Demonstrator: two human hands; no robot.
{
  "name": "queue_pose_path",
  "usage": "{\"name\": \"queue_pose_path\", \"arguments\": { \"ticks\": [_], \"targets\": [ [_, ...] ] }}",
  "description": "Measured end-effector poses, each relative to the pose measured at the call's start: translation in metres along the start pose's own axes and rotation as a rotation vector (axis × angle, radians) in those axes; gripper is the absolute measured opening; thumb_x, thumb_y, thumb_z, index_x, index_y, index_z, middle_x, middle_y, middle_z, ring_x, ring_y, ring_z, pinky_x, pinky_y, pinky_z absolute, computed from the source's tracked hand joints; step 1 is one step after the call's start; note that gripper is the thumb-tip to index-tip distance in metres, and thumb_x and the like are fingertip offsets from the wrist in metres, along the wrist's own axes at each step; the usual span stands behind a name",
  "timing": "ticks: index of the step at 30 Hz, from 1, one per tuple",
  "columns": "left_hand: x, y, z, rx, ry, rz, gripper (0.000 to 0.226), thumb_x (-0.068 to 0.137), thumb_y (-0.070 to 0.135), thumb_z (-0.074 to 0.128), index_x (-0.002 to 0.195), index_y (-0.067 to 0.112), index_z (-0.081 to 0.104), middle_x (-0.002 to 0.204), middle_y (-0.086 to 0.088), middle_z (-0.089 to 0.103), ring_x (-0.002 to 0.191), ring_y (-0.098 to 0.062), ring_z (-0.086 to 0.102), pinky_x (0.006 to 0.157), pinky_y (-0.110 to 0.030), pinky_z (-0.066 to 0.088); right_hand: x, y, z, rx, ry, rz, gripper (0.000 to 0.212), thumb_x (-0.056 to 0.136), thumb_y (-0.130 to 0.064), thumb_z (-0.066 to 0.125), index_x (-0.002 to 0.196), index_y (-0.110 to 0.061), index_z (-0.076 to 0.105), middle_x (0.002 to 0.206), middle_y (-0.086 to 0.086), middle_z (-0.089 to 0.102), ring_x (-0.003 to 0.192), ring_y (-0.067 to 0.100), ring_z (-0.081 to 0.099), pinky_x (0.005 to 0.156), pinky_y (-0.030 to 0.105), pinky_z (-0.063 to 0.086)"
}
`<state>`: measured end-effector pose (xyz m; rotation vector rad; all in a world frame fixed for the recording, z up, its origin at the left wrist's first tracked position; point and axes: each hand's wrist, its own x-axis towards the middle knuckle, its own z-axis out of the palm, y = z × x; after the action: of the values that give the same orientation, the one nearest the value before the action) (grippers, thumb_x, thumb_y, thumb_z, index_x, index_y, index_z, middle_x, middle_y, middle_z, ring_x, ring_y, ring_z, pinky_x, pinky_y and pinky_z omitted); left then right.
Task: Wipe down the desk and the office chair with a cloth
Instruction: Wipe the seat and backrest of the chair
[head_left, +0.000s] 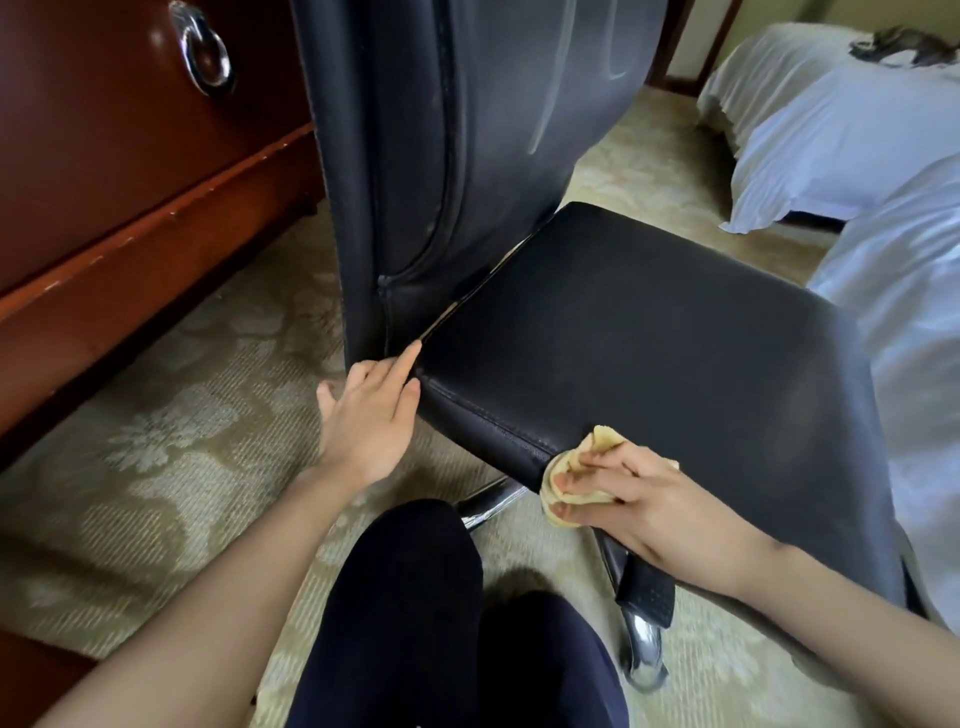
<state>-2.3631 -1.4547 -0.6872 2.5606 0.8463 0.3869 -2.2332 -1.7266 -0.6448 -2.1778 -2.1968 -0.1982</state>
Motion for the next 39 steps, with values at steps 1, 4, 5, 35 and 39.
{"name": "queue_pose_path", "arguments": {
  "ticks": [1,4,5,35,39],
  "targets": [
    [0.0,0.0,-0.001,-0.013,0.003,0.002,0.05,0.101,0.033,0.027,0.15,0.036,0.018,0.127,0.012,0.051,0.13,-0.01,0.026,0.109,-0.047,0.011,-0.004,0.002,-0.001,-0.044,-0.002,-0.037,0.051,0.066,-0.011,0.081,0.112,-0.03,0.069,0.12,-0.007,0.063,0.115,0.013,0.049,0.097,0.028,0.041],
    [0.003,-0.002,-0.01,-0.2,-0.085,-0.061,0.058,0.098,0.018,0.041,0.145,0.047,0.022,0.098,0.011,0.051,0.121,-0.021,0.038,0.107,-0.039,0.021,0.004,0.006,-0.001,-0.107,0.07,-0.169,0.028,0.085,-0.016,0.06,0.107,-0.028,0.072,0.114,-0.011,0.066,0.112,0.015,0.046,0.101,0.02,0.031],
    [0.006,-0.003,-0.013,-0.27,-0.131,-0.097,0.063,0.096,0.012,0.041,0.143,0.05,0.024,0.107,0.004,0.053,0.12,-0.027,0.042,0.108,-0.042,0.029,0.012,0.006,-0.002,-0.124,0.091,-0.209,0.027,0.088,-0.016,0.054,0.104,-0.026,0.073,0.111,-0.012,0.067,0.11,0.015,0.047,0.101,0.02,0.029],
    [-0.01,0.029,-0.001,0.178,0.146,0.328,0.051,0.098,0.025,0.039,0.147,0.01,0.032,0.153,-0.013,0.029,0.141,-0.03,0.027,0.114,-0.042,0.022,0.052,-0.016,0.018,-0.418,0.129,-0.18,0.03,0.087,-0.01,0.055,0.102,-0.031,0.07,0.116,-0.014,0.062,0.115,0.016,0.055,0.099,0.037,0.045],
    [-0.024,0.065,0.032,0.132,0.043,0.338,0.058,0.098,0.039,0.02,0.149,0.012,0.026,0.157,-0.012,0.019,0.146,-0.028,0.012,0.117,-0.048,0.006,0.01,-0.01,0.014,-0.374,0.167,-0.162,0.032,0.095,-0.008,0.048,0.102,-0.03,0.07,0.117,-0.012,0.064,0.113,0.018,0.058,0.098,0.038,0.046]
  ]
}}
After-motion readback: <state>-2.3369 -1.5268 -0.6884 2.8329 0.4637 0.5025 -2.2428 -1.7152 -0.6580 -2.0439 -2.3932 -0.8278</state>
